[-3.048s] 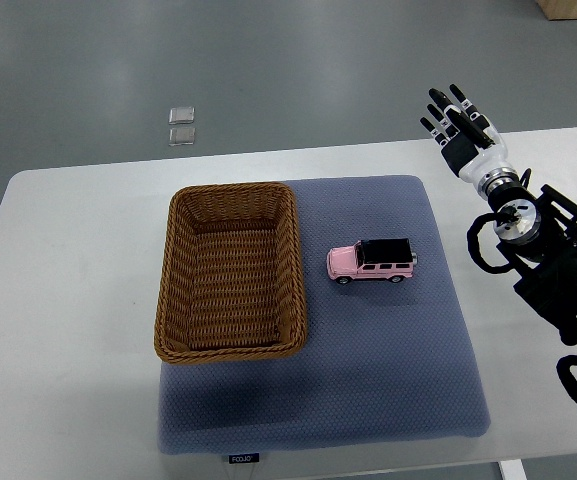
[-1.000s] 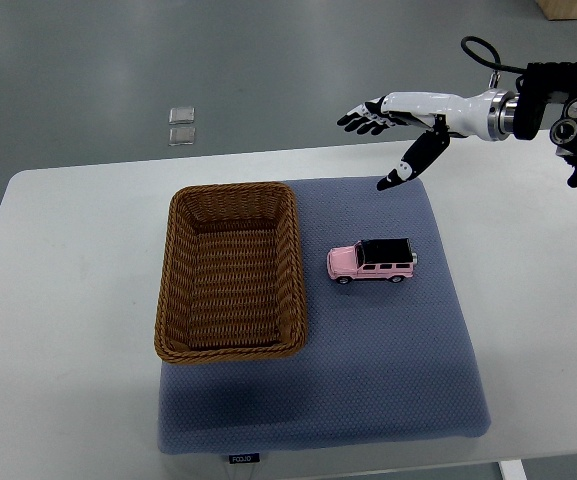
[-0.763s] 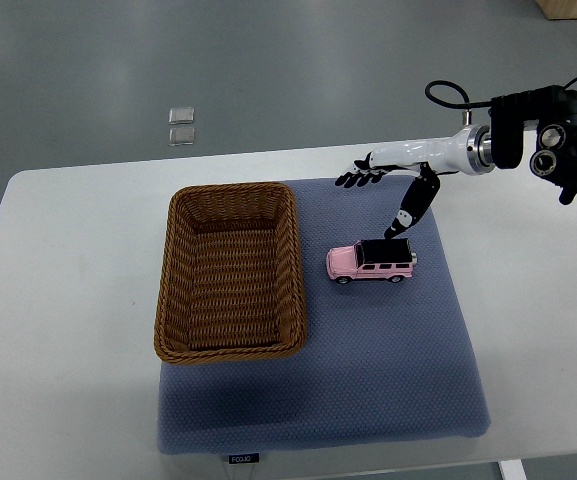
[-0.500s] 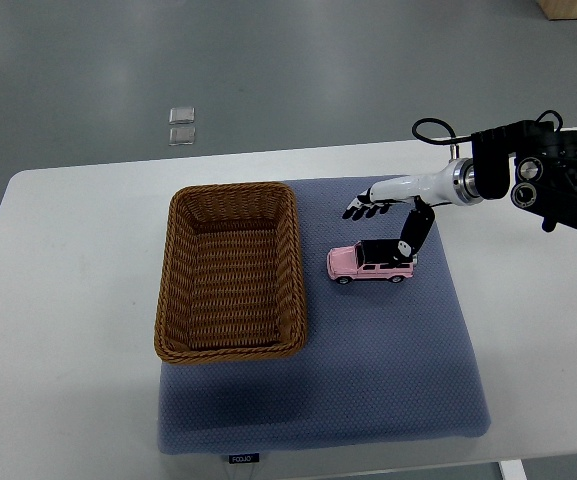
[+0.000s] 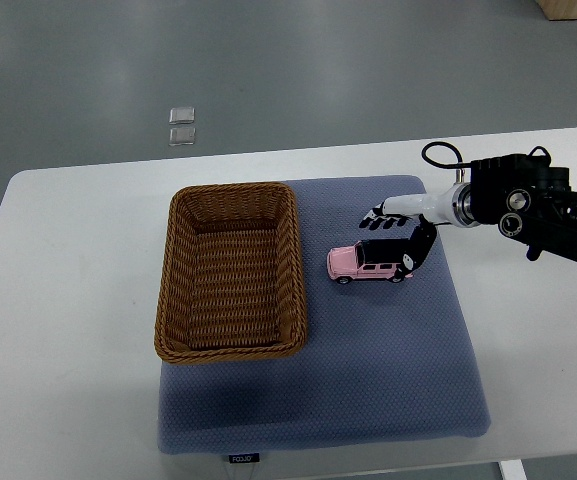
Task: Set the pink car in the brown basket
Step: 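Close the right hand's fingers around the pink SUV's roof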
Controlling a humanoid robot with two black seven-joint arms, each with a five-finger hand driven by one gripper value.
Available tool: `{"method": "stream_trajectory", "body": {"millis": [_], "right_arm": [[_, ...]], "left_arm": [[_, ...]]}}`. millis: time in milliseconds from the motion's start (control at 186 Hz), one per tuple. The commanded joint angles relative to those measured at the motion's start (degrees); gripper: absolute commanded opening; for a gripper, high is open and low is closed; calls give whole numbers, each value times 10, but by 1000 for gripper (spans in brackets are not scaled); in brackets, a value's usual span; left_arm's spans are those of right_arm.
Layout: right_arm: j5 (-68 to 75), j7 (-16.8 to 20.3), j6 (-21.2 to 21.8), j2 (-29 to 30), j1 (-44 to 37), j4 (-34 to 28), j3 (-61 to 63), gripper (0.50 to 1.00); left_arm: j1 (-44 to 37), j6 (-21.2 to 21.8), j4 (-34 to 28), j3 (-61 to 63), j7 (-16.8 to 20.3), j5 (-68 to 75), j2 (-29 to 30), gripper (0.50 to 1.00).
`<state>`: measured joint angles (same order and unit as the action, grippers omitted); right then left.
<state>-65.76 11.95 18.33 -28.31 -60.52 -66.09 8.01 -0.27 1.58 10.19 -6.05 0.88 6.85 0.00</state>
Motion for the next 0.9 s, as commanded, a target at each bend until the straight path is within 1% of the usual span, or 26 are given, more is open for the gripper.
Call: {"method": "stream_trajectory", "body": {"millis": [0,54,59,86,102,161,177,188,194,199,204,210,215,220,226,231,237,242,247,263,269,296,333,387,634,892], "right_arm": [[-1,-1,-4,6,6,0,0,883],[-2,-2,-4,8,8,-1,0,856],[-2,-2,-3,8,8,-1,0,842],[-3,-2,-3,8,8,-1,0,819],[-3,-2,-3,9,8,-1,0,797],[-6,-3,-2,10,8,-1,-1,754],[-7,-3,-1,12,8,-1,-1,731],[-7,-3,-1,12,8,-1,-1,731],[-7,-3,-1,12,8,-1,-1,719],[-7,-3,-1,12,8,-1,-1,719],[-7,-3,-1,12,8,0,-1,705],[-7,-3,-1,12,8,0,-1,705],[-7,-3,-1,13,8,0,-1,689],[-7,-3,0,13,8,0,-1,688],[-7,-3,0,13,8,-1,-1,672],[-7,-3,0,13,8,-1,-1,672],[-7,-3,0,14,8,-1,-1,654],[-7,-3,0,14,8,-1,-1,654],[-8,-3,0,14,8,0,-1,638],[-8,-4,0,14,8,0,-1,627],[-8,-4,0,14,8,0,-1,613],[-8,-4,0,14,8,0,-1,594],[-8,-5,2,15,8,0,-1,550],[-9,-5,3,15,7,0,-1,503],[-8,-6,4,6,-2,-1,1,500],[-3,-6,5,-14,-33,6,7,500]], "left_arm": [[0,0,0,1,0,0,0,1000],[0,0,0,0,0,0,0,1000],[0,0,0,0,0,0,0,1000],[0,0,0,0,0,0,0,1000],[0,0,0,0,0,0,0,1000],[0,0,0,0,0,0,0,1000],[0,0,0,0,0,0,0,1000],[0,0,0,0,0,0,0,1000],[0,0,0,1,0,0,0,1000],[0,0,0,1,0,0,0,1000],[0,0,0,0,0,0,0,1000],[0,0,0,0,0,0,0,1000],[0,0,0,0,0,0,0,1000],[0,0,0,0,0,0,0,1000],[0,0,0,1,0,0,0,1000],[0,0,0,1,0,0,0,1000],[0,0,0,0,0,0,0,1000],[0,0,0,0,0,0,0,1000],[0,0,0,0,0,0,0,1000],[0,0,0,0,0,0,0,1000],[0,0,0,0,0,0,0,1000],[0,0,0,0,0,0,0,1000],[0,0,0,0,0,0,0,1000],[0,0,0,0,0,0,0,1000],[0,0,0,0,0,0,0,1000],[0,0,0,0,0,0,0,1000]]}}
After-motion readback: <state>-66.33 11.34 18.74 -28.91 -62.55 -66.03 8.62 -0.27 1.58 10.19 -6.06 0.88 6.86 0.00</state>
